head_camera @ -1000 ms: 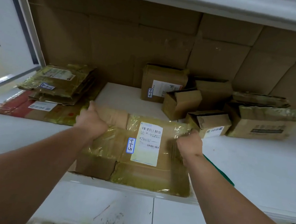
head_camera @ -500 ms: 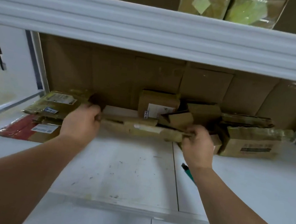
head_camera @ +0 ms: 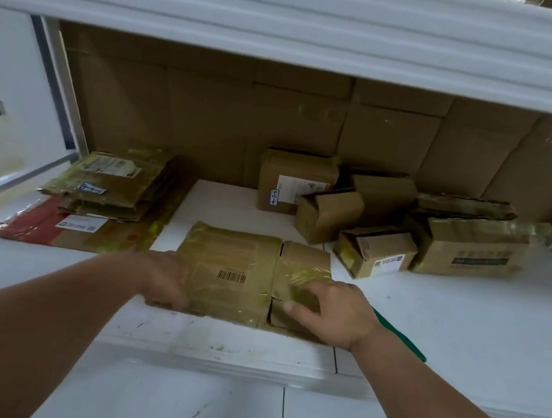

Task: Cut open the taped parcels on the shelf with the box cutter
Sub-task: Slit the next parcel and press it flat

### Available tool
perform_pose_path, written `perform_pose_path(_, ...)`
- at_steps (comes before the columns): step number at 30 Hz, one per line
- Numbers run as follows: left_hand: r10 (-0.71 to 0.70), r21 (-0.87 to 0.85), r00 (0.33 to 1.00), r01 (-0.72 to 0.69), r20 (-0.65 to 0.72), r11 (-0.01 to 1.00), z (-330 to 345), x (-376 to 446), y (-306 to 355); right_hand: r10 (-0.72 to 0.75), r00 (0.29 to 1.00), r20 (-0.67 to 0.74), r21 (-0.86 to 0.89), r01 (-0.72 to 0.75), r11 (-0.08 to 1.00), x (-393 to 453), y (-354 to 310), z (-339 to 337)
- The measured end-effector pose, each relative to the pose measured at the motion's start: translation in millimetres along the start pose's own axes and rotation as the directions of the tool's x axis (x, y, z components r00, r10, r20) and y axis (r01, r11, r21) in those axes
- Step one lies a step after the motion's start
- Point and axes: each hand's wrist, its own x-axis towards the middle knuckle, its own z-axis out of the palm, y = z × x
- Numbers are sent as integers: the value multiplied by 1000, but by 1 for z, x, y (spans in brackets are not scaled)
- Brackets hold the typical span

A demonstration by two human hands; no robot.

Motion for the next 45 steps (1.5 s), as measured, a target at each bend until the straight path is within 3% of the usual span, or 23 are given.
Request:
perform_pose_path(1, -10, -38, 1000, 11, 19, 999, -6, 4, 5, 25, 999, -42, 31, -24, 999, 3, 1, 0)
perform_pose_path(3, -36, -9, 993, 35, -113, 999, -8, 15, 13, 31, 996, -85, -9, -32, 999, 8, 0, 7)
perform_pose_path(5, -1, 39, 976, 10, -216, 999, 4, 26, 23, -12, 1000, 10, -70, 13, 997, 9, -4, 23)
perform_pose_path(7, 68, 47, 982, -61, -174, 997, 27, 33, 35, -1, 986, 166, -75, 13, 997, 9, -8, 40)
perform_pose_path(9, 84, 18, 987, -82, -139, 996, 45, 41, 42, 23, 975, 221, -76, -6, 997, 18, -8, 38)
perform_pose_path(13, 25, -6, 947, -28, -320, 1000, 41, 55, 52, 0, 998, 55, -141, 8, 990, 39, -15, 21)
perform_pose_path(19, 36, 23, 990, -34, -136, 999, 52, 70, 55, -32, 968, 249, -59, 48, 997, 52, -11, 43)
perform_pose_path(25, 60, 11, 995, -59, -84, 998, 41, 67, 56, -17, 995, 96, 41, 13, 999, 70, -10, 31)
perform_pose_path(28, 64, -58, 995, -69, -81, 996, 37, 66, 54, 30, 999, 42, 38, -32, 999, 77, -3, 34)
perform_pose_path(36, 116, -79, 982, -129, -149, 989, 40, 68, 43, 195, 942, 271, 13, -207, 978, 100, 23, 31)
perform_pose_path(42, 145, -32, 975, -152, -168, 988, 37, 68, 33, 206, 945, 254, 39, -223, 974, 96, 17, 30)
perform_pose_path(45, 98, 31, 982, -94, -159, 995, 32, 64, 27, 237, 943, 233, -12, -241, 970, 90, 12, 24)
